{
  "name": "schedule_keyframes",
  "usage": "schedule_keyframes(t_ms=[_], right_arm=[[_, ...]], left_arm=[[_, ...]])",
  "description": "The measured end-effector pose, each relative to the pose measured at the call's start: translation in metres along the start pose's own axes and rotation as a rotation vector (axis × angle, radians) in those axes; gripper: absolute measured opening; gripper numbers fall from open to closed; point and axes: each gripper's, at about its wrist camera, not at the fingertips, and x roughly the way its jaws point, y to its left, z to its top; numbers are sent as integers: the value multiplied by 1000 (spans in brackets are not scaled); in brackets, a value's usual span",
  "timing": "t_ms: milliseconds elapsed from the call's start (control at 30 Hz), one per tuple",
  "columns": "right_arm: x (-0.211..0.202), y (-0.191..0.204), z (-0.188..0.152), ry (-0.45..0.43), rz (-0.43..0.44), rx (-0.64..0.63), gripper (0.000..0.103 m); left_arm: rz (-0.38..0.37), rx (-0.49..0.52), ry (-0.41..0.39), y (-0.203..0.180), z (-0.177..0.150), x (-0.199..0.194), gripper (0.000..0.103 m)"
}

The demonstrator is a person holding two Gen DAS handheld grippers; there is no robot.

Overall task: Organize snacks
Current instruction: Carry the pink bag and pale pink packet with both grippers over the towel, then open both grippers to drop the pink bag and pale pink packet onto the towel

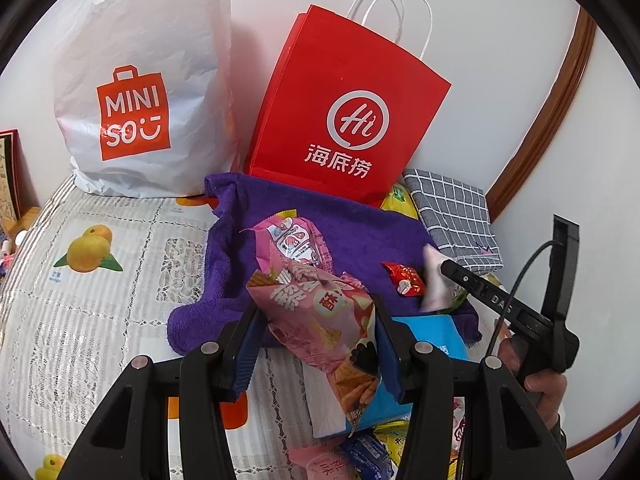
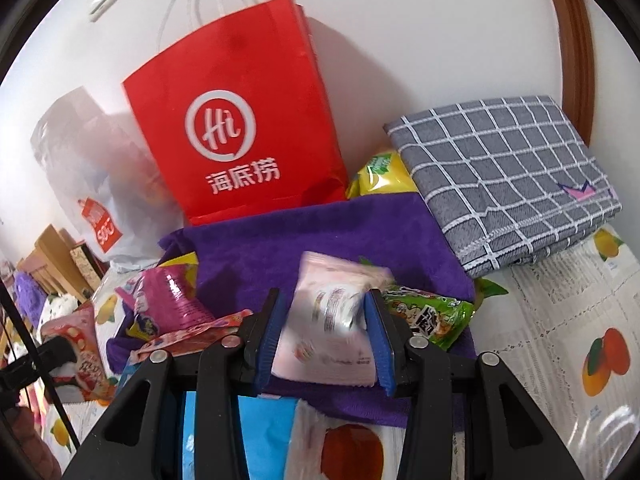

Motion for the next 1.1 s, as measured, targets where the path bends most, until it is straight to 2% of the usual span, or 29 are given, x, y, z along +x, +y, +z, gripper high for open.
schedule_keyframes(t_ms=[200, 467, 633, 800, 1100], right_arm=[[15, -6, 1, 49, 9, 43, 31], [-17, 4, 1, -18, 1, -26, 31], [-31, 12, 1, -29, 31, -48, 31], [-37, 26, -4, -43, -11, -133, 32], [-40, 37, -9, -48, -40, -211, 34]], left_arm=[[-6, -3, 9, 0, -1, 3, 48], [-1, 37, 14, -11, -4, 6, 48], [4, 52, 5, -18, -2, 8, 48], [11, 30, 16, -26, 7, 14, 48], [68, 91, 66, -55, 39, 41, 48]])
